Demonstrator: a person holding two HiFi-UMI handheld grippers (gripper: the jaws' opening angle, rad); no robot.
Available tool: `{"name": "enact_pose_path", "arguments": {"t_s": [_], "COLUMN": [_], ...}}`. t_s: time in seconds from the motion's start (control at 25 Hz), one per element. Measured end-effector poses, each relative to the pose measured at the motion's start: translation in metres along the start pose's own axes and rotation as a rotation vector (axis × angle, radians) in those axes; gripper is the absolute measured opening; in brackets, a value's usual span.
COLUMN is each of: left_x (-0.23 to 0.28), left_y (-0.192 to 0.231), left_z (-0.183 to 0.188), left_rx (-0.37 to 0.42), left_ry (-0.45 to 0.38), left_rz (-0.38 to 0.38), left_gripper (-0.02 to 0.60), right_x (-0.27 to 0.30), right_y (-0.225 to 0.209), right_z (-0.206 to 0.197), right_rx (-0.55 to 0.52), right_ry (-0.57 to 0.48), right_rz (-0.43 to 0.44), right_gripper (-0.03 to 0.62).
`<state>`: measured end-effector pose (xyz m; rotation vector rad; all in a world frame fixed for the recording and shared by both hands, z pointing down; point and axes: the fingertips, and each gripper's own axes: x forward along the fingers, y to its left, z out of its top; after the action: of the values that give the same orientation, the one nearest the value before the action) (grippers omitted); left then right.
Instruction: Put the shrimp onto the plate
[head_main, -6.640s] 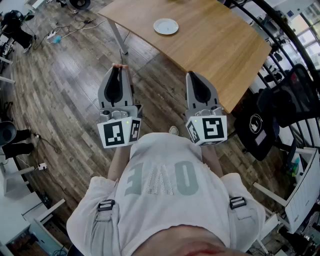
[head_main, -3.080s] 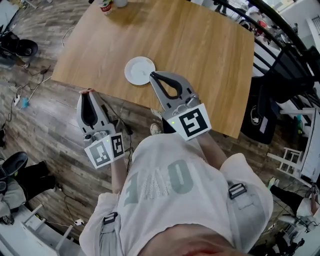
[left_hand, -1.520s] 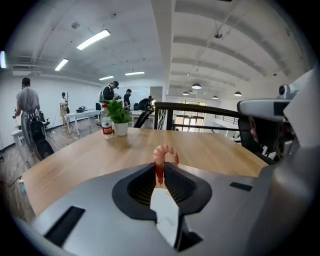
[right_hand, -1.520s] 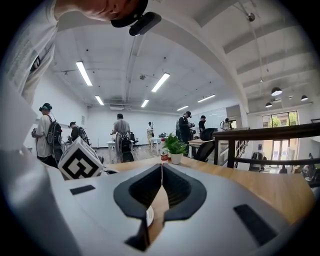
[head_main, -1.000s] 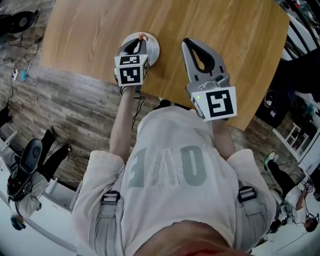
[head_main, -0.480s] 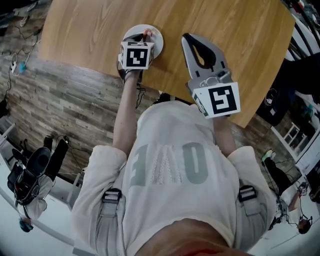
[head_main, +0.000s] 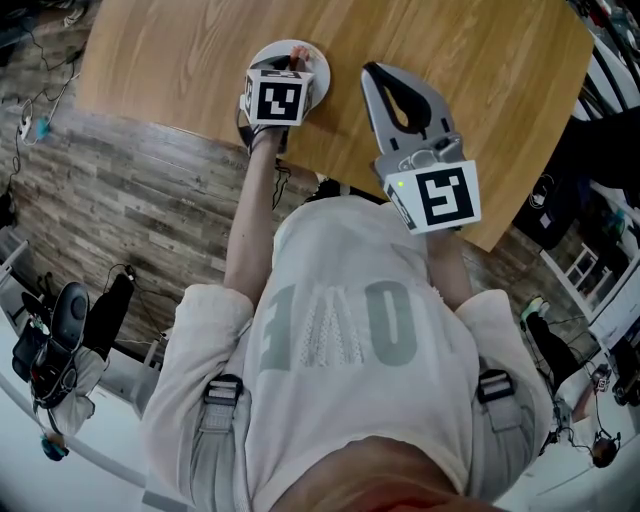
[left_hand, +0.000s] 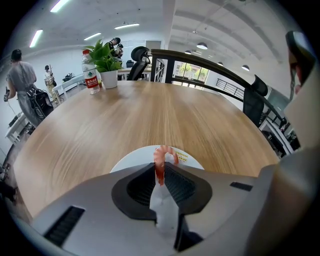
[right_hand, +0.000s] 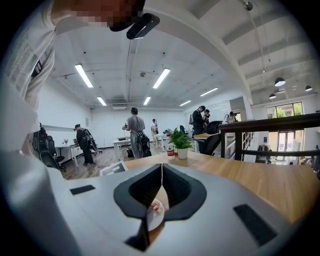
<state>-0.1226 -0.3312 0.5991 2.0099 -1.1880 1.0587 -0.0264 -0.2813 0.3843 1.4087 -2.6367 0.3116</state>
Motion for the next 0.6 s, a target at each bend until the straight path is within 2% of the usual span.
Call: {"name": "enact_pose_path", "arguments": {"t_s": [0.4, 0.6], "left_x": [-0.010, -0.023], "left_y": [-0.007, -0.013], "left_z": [-0.002, 0.012], "left_rx": [-0.022, -0.040], "left_ry": [-0.014, -0.079], "left_rz": [-0.021, -0.023], "left_gripper": [0.087, 0.089], "right_x": [-0.009, -0.013], "right_y": [0.007, 0.009], "right_z": [0.001, 0.004], "right_rx": [-0.038, -0.017], "right_ry": [-0.004, -0.016], "right_rz": [0.027, 0.027], "right_gripper": [0.021, 0.021]}}
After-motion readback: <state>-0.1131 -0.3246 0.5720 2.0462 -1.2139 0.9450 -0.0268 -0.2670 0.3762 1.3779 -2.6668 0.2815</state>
